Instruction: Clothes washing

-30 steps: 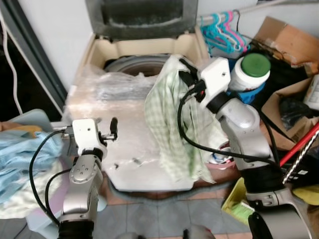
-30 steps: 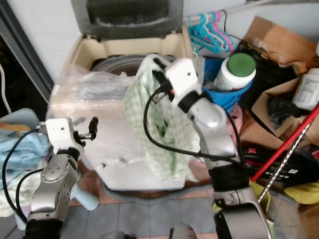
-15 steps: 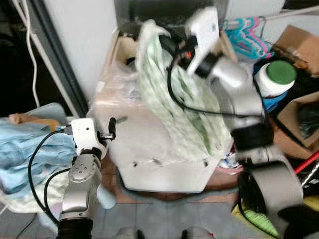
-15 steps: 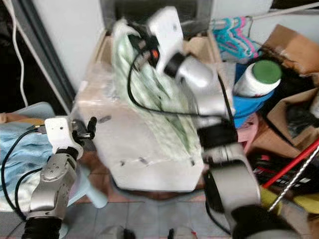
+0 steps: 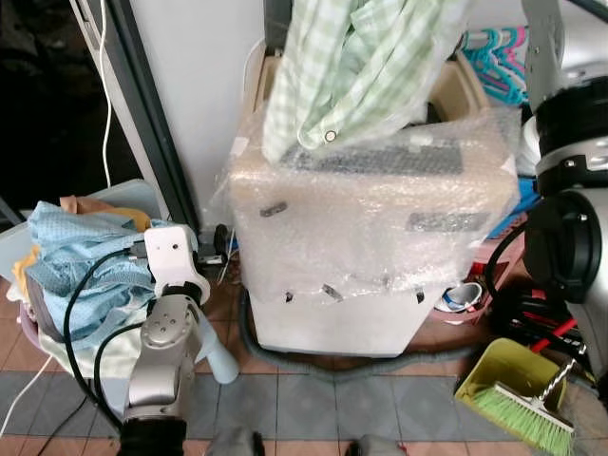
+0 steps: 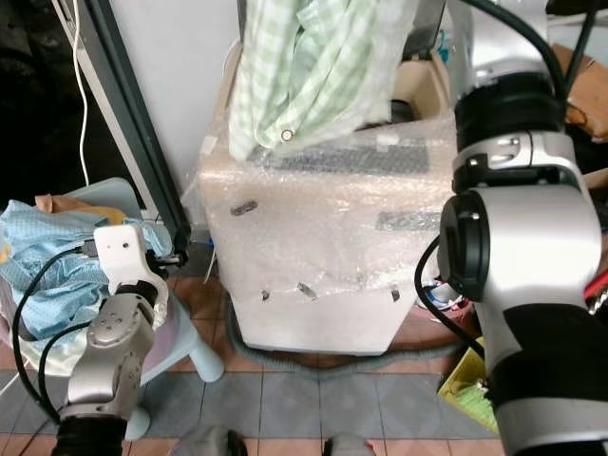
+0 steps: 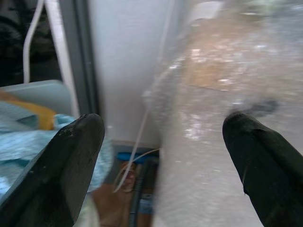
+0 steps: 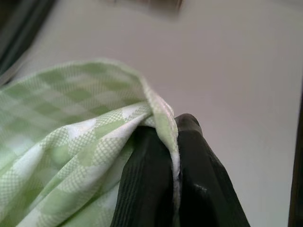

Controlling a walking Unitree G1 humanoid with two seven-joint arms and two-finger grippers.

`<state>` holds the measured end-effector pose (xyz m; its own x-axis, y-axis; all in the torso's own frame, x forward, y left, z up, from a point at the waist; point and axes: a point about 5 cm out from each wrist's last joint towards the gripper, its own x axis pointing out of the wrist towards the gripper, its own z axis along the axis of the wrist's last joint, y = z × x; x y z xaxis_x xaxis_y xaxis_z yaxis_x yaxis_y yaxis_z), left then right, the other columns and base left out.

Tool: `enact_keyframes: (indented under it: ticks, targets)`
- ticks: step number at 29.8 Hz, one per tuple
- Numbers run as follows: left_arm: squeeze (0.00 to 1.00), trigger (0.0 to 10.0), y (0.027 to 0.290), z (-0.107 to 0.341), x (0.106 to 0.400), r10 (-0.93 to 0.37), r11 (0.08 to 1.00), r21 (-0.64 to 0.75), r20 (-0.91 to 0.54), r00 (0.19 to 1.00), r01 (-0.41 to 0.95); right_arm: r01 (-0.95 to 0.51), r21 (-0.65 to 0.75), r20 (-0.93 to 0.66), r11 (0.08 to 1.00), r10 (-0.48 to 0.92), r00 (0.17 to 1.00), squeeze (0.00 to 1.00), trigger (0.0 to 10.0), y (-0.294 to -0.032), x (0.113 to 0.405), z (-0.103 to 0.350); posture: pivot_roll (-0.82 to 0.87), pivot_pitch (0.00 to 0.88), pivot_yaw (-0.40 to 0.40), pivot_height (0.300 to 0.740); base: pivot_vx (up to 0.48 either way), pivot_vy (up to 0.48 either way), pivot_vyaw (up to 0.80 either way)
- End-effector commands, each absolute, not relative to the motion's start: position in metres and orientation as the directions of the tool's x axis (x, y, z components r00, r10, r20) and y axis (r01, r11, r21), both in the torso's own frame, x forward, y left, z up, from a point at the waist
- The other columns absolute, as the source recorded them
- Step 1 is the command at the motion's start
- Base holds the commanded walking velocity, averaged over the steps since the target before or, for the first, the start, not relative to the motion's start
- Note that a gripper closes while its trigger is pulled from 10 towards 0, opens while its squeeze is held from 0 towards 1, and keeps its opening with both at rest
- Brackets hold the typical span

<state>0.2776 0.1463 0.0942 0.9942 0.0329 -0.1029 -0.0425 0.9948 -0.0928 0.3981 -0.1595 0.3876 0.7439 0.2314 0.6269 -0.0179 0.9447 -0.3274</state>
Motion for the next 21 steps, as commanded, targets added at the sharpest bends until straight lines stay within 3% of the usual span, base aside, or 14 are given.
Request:
enact_keyframes:
  ticks: [1, 3, 4, 10, 21]
  targets:
    - [0.0, 10.0, 0.146, 0.1, 0.279, 0.023, 0.996, -0.088, -0.078, 0.997, -0.03, -0.131, -0.356, 0.487, 0.925, 0.303, 0.82, 0.0, 10.0, -0.148, 0.408, 0.334, -0.05, 0.0, 0.036, 0.74, 0.0, 0.0, 0.0]
    - [0.0, 10.0, 0.146, 0.1, 0.279, 0.022, 0.996, -0.088, -0.078, 0.997, -0.029, -0.198, -0.354, 0.41, 0.914, 0.342, 0.846, 0.0, 10.0, -0.141, 0.407, 0.303, -0.05, 0.0, 0.038, 0.74, 0.0, 0.0, 0.0]
    - [0.0, 10.0, 0.146, 0.1, 0.279, 0.019, 0.996, -0.089, -0.08, 0.997, -0.027, -0.273, -0.33, 0.32, 0.904, 0.379, 0.868, 0.0, 10.0, -0.133, 0.403, 0.266, -0.06, 0.0, 0.043, 0.74, 0.0, 0.0, 0.0]
    - [0.0, 10.0, 0.145, 0.102, 0.28, -0.005, 0.996, -0.087, -0.068, 0.998, -0.001, -0.353, -0.269, 0.195, 0.896, 0.409, 0.891, 0.0, 10.0, -0.12, 0.385, 0.21, -0.06, 0.0, 0.054, 0.74, 0.045, 0.0, 0.0]
    - [0.0, 10.0, 0.143, 0.104, 0.283, -0.022, 0.996, -0.083, -0.058, 0.998, 0.018, -0.351, -0.269, 0.162, 0.897, 0.402, 0.901, 0.0, 10.0, -0.119, 0.378, 0.205, -0.06, 0.0, 0.058, 0.74, 0.317, 0.0, 0.0]
